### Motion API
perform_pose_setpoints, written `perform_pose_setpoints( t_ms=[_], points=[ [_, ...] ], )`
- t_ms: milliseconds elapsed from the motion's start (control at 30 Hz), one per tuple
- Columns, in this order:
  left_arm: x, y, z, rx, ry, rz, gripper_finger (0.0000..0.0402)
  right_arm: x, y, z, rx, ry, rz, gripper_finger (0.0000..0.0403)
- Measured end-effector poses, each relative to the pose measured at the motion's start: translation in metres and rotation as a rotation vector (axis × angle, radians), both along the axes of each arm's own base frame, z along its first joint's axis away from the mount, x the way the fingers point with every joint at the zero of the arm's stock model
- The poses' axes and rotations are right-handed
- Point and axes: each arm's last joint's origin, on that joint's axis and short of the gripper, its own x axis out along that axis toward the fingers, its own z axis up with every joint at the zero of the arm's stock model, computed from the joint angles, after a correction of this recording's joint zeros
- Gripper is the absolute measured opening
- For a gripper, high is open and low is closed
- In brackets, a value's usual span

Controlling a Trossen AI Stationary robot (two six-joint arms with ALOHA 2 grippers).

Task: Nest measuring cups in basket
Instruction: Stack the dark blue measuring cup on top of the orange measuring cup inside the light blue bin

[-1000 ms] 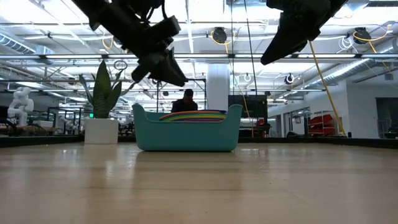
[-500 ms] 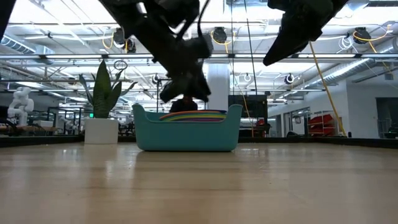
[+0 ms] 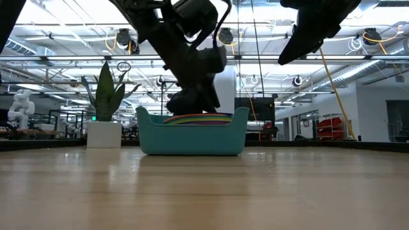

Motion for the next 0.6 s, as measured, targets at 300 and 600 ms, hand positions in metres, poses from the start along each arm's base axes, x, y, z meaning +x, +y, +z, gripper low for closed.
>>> perform_pose_setpoints(
  t_ms=[300,600],
  points=[
    [-0.007,0.015,-0.005,-0.046,0.052,0.08,0.0124,0.0,0.0,0.0,0.001,-0.004,0.0,0.008],
    [-0.01,0.011,-0.006,-0.098,0.073,0.075,0.0124,0.0,0.0,0.0,0.0,0.001,0.0,0.008]
  ],
)
